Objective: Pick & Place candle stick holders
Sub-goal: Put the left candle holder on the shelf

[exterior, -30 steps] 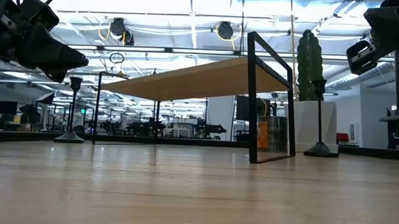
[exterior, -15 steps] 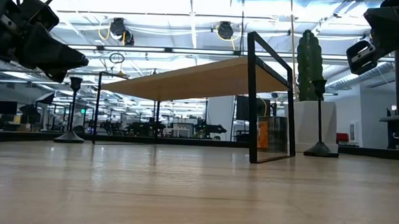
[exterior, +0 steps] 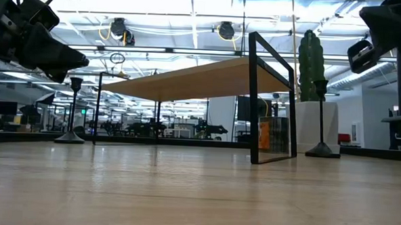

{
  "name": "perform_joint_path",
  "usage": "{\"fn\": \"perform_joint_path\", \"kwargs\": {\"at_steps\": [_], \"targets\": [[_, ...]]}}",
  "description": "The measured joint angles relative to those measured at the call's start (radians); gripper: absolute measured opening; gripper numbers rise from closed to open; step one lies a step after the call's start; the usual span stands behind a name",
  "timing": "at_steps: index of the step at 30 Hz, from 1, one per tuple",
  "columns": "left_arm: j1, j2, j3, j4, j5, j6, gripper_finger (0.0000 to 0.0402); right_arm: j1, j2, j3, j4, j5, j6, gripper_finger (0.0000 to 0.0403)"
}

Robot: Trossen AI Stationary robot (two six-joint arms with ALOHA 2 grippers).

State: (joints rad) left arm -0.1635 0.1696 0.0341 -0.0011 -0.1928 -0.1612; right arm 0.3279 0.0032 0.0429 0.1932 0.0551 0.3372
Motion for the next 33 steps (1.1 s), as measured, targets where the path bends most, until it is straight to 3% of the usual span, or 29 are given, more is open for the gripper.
{"fn": "perform_joint_path", "kwargs": {"at_steps": [9, 12, 16, 19, 23, 26, 33], "targets": [[0.000, 0.000, 0.000, 0.034, -0.072, 0.049, 0.0076, 0.000, 0.000, 0.000, 0.009, 0.000, 0.043, 0.0004], [0.000, 0.000, 0.000, 0.126, -0.132, -0.130, 0.0076, 0.000, 0.000, 0.000, 0.008, 0.000, 0.023, 0.0004], [0.000, 0.000, 0.000, 0.298, -0.296, -0.379, 0.0076, 0.000, 0.000, 0.000, 0.014, 0.001, 0.001, 0.0004], [0.000, 0.000, 0.000, 0.447, -0.411, -0.471, 0.0076, 0.000, 0.000, 0.000, 0.021, 0.001, 0.022, 0.0004], [0.000, 0.000, 0.000, 0.623, -0.507, -0.456, 0.0076, 0.000, 0.000, 0.000, 0.029, 0.001, 0.068, 0.0004], [0.000, 0.000, 0.004, 0.712, -0.514, -0.398, 0.0076, 0.000, 0.000, 0.000, 0.036, 0.001, 0.055, 0.0004], [0.000, 0.052, 0.166, 0.619, -0.515, -0.244, 0.0076, 0.000, 0.000, 0.000, 0.045, 0.001, -0.012, 0.0004]]}}
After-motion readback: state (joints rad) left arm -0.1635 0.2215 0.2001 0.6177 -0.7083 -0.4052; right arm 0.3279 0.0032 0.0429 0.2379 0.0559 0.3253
